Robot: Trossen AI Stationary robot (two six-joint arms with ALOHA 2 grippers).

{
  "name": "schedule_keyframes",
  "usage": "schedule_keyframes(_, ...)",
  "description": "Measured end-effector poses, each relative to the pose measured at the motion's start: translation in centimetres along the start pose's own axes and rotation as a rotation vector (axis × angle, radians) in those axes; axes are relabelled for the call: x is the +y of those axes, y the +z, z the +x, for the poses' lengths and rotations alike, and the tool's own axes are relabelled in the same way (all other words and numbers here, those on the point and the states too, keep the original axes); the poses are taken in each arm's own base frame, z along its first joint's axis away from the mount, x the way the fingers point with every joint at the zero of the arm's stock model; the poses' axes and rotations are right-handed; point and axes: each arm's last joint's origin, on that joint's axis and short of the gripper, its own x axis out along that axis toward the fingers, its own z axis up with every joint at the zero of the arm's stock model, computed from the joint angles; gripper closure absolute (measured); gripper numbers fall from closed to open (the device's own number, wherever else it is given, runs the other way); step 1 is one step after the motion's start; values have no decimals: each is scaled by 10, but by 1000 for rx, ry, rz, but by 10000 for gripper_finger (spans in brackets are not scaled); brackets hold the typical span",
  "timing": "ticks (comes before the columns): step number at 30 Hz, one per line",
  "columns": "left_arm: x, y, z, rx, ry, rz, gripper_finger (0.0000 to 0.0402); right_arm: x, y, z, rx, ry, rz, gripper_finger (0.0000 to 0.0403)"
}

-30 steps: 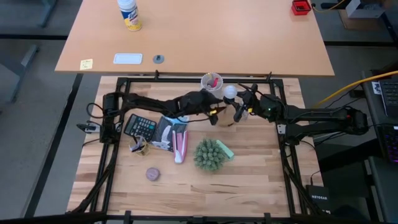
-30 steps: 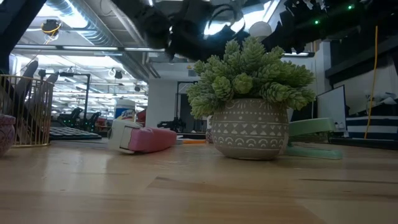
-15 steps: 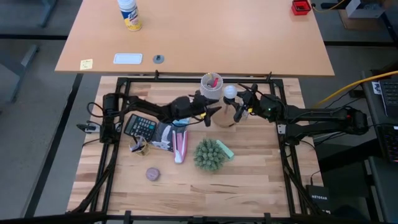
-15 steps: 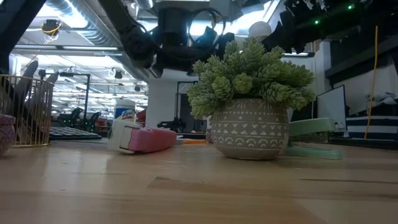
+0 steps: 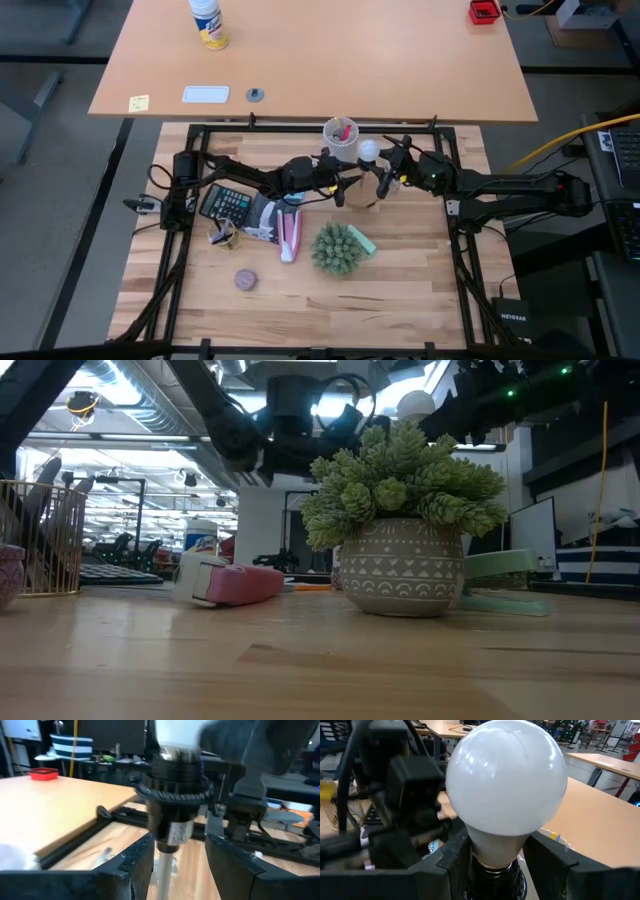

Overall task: Screw lightbulb
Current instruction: Remove the lightbulb from the lamp

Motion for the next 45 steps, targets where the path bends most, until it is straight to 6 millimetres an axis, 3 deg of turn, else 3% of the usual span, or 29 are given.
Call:
schedule_keyframes(4, -1, -9, 12, 7, -10, 5, 231, 1, 0, 0, 2, 19, -2, 228)
schedule_keyframes(12, -5, -4, 25, -18, -25, 53, 231, 1, 1, 0, -6, 44, 0, 228)
schedule_keyframes(27, -5, -4, 25, -14, -25, 97, 231, 2, 0, 0, -6, 73, 0, 228)
schedule_keyframes(34, -4, -4, 25, -14, -28, 91, 264, 3, 0, 0, -7, 87, -1, 228)
schedule_keyframes(45, -6, -2, 24, 9, -112, 90, 262, 3, 1, -2, -5, 125, -5, 228)
